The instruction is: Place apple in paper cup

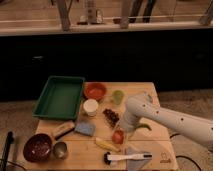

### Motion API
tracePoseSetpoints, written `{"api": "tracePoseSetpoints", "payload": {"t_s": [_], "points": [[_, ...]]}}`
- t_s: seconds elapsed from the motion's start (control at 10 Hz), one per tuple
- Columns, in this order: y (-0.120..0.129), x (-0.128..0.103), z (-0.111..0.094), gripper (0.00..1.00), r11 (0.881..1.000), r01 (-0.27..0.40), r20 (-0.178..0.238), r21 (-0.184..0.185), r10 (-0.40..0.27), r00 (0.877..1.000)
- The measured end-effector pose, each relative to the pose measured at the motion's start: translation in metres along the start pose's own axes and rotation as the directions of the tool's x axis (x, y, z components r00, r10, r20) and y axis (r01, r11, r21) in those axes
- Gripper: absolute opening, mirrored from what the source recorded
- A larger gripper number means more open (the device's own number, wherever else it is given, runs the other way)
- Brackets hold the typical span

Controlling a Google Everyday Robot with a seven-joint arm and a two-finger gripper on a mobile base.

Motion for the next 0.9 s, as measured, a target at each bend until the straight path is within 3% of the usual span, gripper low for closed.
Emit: {"api": "tracePoseSetpoints", "payload": {"t_s": [0.2, 0.9], "points": [[-0.005, 0.000, -0.008, 0.00, 1.000, 0.008, -0.008, 0.012, -0.008, 1.000], [-0.029, 0.002, -0.056, 0.00, 0.998, 0.045, -0.061, 0.041, -0.043, 0.997]]}}
